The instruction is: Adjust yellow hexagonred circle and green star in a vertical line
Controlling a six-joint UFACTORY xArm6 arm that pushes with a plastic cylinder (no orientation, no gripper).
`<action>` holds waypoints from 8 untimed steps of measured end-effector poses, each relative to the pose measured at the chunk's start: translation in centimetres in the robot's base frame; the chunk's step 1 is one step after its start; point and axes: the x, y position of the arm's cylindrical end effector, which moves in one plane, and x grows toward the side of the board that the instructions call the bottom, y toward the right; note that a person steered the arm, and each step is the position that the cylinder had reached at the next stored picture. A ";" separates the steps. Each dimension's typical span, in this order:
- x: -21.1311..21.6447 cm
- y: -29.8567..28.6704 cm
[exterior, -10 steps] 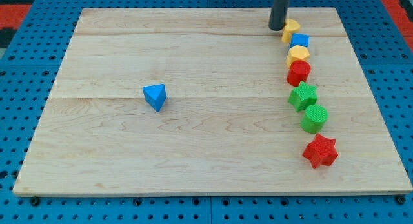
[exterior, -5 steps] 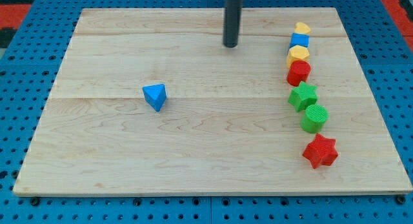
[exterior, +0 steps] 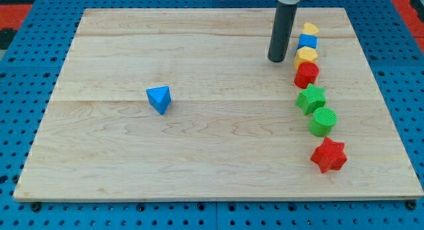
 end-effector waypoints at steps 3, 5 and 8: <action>0.9 2.9; 1.1 1.5; 4.2 3.5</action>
